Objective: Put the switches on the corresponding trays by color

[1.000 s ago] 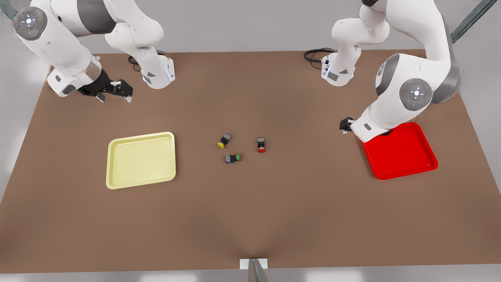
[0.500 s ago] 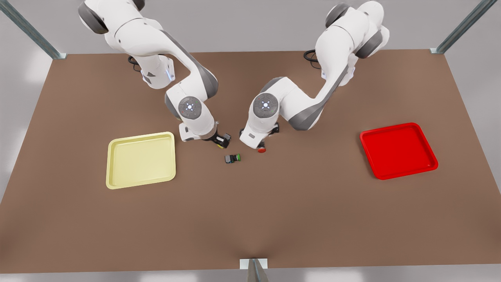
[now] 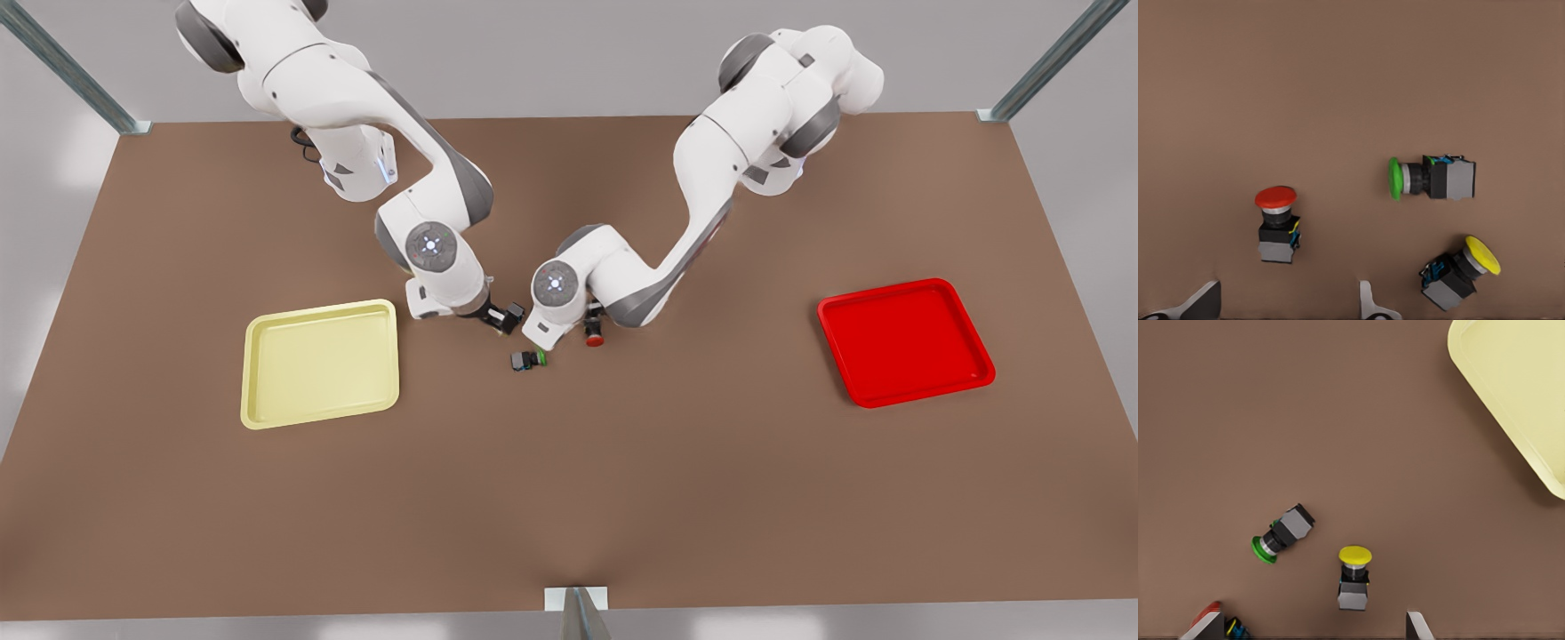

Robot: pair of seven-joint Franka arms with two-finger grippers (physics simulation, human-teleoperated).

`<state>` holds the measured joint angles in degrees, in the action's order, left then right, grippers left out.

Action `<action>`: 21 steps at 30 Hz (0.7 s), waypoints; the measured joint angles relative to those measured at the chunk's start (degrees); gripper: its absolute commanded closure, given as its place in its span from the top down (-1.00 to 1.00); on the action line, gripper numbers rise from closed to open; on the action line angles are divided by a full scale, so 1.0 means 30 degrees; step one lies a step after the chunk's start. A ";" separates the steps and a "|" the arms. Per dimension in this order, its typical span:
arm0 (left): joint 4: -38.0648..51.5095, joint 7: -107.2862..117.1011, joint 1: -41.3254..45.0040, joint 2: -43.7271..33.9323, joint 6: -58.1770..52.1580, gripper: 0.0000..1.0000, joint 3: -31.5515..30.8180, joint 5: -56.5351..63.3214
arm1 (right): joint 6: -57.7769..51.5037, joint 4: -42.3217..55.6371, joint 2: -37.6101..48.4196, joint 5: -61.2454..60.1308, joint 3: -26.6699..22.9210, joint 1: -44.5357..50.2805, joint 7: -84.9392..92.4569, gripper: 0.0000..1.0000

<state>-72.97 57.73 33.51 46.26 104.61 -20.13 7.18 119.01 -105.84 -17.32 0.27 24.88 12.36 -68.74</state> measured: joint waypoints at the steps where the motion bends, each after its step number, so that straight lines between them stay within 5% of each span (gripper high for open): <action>1: -0.0688 0.0222 0.0134 -0.0029 0.0685 1.00 0.0005 -0.0029 | 0.0067 -0.0074 0.0003 -0.0026 0.0022 0.0026 -0.0086 1.00; 5: -0.4619 0.0348 0.0200 -0.1727 0.2705 1.00 0.0001 -0.0065 | 0.2332 -0.4073 0.2314 0.0114 0.0023 -0.0183 0.0802 1.00; 12: -0.5967 -0.0081 -0.0597 -0.1683 0.3887 0.99 0.0207 -0.0060 | 0.3511 -0.5793 0.2859 -0.0002 -0.0107 -0.0314 0.1029 1.00; 16: -0.8237 -0.0797 -0.1357 -0.2291 0.6635 0.98 0.0116 -0.0131 | 0.2884 -0.8965 0.7405 -0.2668 -0.0181 -0.2809 0.0052 1.00; 21: -0.9082 -0.0846 -0.1326 -0.2030 0.7522 0.81 0.0148 -0.0317 | 0.5288 -0.9116 0.5055 -0.2405 -0.0203 -0.0646 0.0589 1.00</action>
<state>-100.21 55.20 29.53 40.17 127.18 -19.68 6.23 134.87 -133.19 -2.16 -6.95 24.27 10.42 -66.97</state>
